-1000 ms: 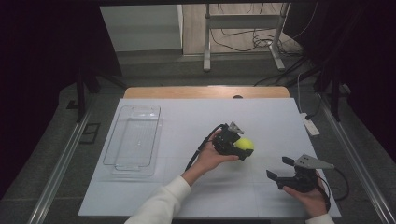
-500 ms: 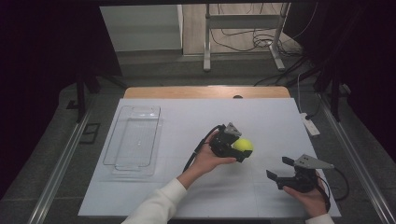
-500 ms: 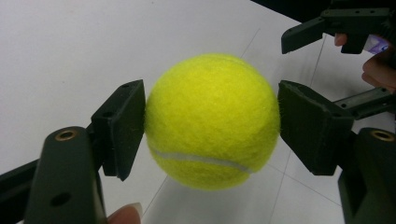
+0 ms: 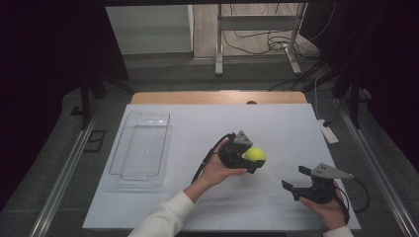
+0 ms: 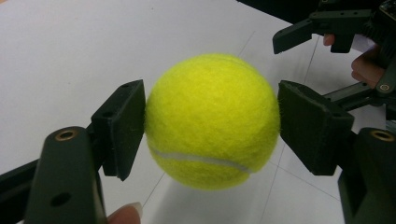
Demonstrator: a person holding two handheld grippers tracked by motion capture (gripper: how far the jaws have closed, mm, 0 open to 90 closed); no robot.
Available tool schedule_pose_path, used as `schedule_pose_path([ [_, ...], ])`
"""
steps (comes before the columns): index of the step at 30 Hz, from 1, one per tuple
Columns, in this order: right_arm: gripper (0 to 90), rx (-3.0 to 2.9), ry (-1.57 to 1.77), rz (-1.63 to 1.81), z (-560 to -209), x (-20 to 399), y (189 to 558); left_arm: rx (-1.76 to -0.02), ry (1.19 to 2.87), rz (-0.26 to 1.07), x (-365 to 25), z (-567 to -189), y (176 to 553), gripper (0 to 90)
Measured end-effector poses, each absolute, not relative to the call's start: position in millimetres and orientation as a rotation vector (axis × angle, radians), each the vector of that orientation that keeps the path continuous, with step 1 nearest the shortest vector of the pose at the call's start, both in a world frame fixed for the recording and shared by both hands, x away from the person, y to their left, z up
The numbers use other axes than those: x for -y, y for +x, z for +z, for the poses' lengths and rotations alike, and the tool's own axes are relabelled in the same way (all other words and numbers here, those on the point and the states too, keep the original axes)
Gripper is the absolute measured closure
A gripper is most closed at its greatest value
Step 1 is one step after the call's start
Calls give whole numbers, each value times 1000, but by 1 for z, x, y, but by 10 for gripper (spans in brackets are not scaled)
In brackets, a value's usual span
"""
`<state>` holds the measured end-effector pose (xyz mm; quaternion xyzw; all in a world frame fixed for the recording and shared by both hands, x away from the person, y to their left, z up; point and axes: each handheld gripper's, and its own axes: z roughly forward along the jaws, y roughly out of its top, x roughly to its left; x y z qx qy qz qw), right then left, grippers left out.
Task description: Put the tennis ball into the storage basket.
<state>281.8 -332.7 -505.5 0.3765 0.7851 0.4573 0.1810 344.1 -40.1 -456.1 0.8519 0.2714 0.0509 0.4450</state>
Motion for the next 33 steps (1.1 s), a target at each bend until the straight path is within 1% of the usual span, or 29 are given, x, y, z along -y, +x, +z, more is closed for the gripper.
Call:
schedule_pose_path([
  [33,117,-2215,1068,1289,-505,332,281,-696,2071,182,8,-448,336,273],
])
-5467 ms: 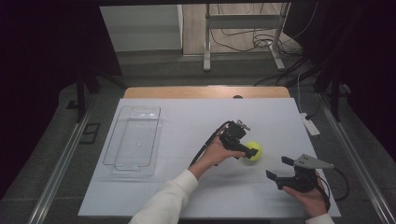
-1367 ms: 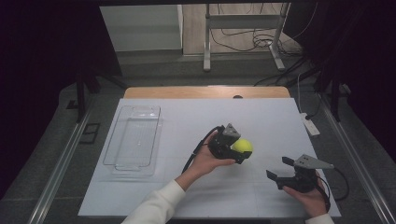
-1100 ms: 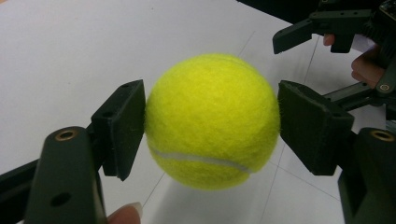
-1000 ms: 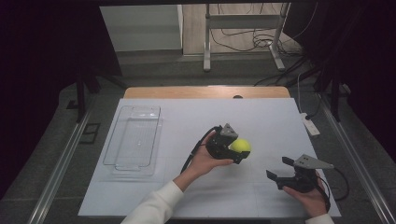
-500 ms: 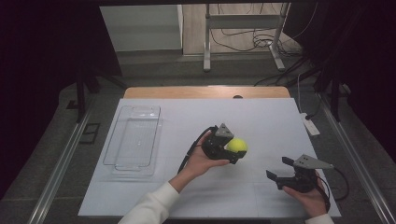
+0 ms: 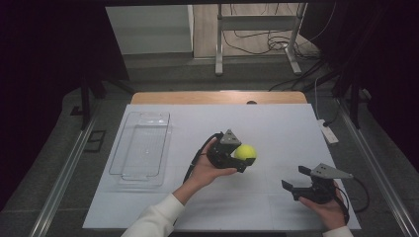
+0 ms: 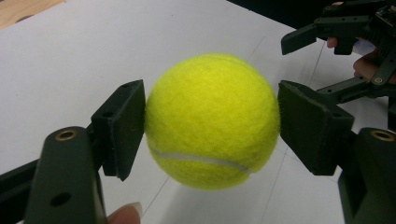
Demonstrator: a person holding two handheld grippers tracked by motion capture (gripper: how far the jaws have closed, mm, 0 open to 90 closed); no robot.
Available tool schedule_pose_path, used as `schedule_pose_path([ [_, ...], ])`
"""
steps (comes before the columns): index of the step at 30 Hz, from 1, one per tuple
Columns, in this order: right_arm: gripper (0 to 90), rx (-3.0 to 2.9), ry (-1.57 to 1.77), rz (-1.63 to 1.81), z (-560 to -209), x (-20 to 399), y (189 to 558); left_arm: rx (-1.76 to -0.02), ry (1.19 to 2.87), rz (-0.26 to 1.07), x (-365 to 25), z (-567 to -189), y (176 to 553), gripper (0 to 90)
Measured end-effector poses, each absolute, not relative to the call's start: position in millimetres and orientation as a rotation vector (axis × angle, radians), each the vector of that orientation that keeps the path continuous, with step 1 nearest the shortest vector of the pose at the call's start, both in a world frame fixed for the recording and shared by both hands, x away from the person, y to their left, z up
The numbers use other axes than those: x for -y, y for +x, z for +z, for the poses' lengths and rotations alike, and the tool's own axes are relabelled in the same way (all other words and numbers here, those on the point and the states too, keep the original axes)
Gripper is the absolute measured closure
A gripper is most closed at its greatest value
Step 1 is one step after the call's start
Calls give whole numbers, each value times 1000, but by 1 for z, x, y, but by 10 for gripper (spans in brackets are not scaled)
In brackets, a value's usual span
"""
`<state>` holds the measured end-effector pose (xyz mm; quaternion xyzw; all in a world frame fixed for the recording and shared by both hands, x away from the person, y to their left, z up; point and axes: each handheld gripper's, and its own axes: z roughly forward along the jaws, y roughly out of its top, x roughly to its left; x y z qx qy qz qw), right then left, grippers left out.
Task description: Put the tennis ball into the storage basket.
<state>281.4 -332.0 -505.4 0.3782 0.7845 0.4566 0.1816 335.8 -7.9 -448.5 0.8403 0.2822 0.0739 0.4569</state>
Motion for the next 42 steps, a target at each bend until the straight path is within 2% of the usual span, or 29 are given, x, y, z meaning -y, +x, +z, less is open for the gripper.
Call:
schedule_pose_path([
  [42,116,-2222,1050,1279,-505,330,281,-764,1983,279,-36,-433,332,273],
])
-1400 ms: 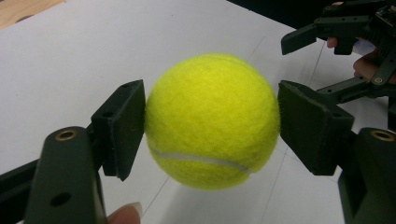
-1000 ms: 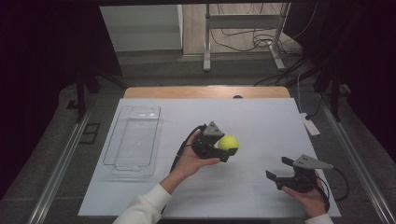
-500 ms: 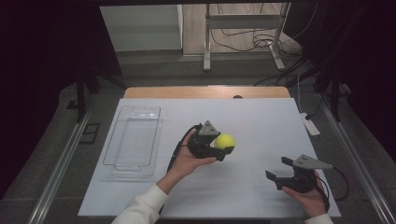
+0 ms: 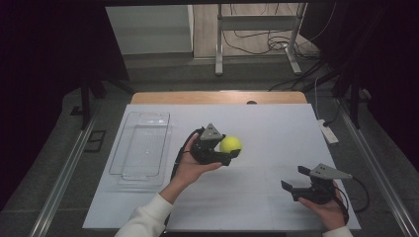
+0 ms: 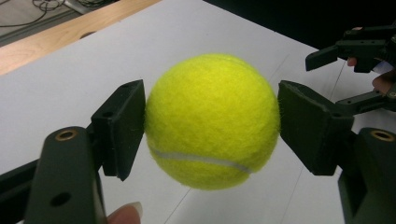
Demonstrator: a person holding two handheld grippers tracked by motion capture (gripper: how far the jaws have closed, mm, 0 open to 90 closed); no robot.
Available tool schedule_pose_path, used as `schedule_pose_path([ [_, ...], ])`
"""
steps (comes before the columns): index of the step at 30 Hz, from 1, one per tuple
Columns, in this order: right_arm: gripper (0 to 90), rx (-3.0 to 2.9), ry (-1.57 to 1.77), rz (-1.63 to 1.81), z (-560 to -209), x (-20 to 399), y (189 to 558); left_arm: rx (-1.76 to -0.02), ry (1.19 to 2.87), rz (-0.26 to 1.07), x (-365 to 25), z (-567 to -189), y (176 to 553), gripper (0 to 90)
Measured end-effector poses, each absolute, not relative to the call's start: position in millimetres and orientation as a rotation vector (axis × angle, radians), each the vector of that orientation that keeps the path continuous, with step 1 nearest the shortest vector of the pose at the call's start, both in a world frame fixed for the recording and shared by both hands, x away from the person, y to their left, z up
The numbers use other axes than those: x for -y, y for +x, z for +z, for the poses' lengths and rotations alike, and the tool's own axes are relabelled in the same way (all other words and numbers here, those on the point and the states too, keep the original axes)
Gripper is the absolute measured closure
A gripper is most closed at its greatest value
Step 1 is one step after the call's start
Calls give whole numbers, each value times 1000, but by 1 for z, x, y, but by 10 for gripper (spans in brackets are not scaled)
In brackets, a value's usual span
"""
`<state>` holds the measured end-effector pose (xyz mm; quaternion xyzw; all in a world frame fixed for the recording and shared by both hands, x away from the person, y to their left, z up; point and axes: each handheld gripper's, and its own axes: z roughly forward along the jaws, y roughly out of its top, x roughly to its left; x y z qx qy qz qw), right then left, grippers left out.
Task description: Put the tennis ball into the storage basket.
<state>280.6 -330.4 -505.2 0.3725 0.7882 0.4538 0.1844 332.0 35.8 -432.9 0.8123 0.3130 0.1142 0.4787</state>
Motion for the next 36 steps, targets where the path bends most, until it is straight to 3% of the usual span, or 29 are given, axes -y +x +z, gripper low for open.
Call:
schedule_pose_path([
  [36,116,-2222,1052,1278,-505,331,281,-784,1892,361,-64,-410,331,272],
])
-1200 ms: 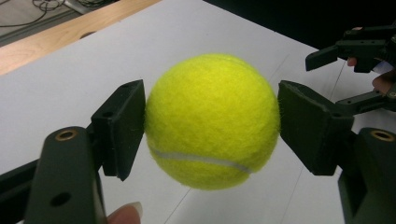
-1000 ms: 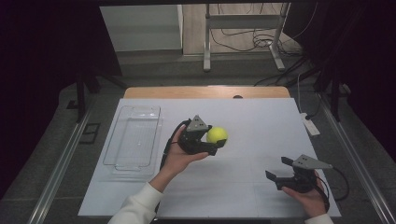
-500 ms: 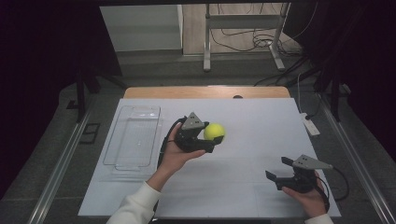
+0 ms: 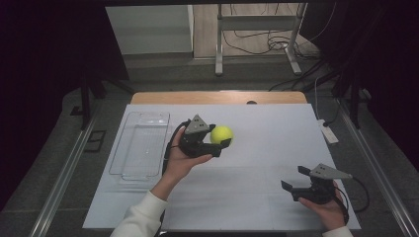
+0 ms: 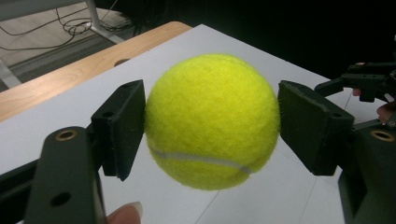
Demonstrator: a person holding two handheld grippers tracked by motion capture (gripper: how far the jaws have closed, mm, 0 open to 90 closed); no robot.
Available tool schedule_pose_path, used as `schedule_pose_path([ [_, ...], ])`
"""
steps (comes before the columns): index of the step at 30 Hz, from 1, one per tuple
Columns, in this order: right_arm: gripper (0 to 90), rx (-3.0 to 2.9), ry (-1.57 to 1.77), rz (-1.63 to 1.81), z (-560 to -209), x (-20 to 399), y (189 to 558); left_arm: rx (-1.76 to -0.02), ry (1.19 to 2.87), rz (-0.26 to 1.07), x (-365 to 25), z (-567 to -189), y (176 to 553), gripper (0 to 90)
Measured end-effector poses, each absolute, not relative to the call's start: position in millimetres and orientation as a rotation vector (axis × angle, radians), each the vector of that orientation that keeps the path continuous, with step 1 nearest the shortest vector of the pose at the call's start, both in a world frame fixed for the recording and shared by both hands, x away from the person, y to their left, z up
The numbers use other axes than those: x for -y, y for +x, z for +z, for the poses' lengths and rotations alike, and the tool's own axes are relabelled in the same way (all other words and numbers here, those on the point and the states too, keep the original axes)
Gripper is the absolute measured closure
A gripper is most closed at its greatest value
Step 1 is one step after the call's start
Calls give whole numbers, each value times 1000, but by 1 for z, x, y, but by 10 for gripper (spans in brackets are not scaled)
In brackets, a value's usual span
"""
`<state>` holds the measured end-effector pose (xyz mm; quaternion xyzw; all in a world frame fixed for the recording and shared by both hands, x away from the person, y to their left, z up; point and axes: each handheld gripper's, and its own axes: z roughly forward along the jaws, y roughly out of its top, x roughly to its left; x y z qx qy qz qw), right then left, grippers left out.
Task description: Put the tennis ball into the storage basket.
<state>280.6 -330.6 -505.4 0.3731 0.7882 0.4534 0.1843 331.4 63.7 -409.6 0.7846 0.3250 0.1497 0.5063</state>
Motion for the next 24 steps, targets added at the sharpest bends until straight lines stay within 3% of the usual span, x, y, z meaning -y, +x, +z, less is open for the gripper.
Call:
schedule_pose_path([
  [24,116,-2221,1050,1276,-505,331,280,-804,1849,402,-81,-399,332,273],
])
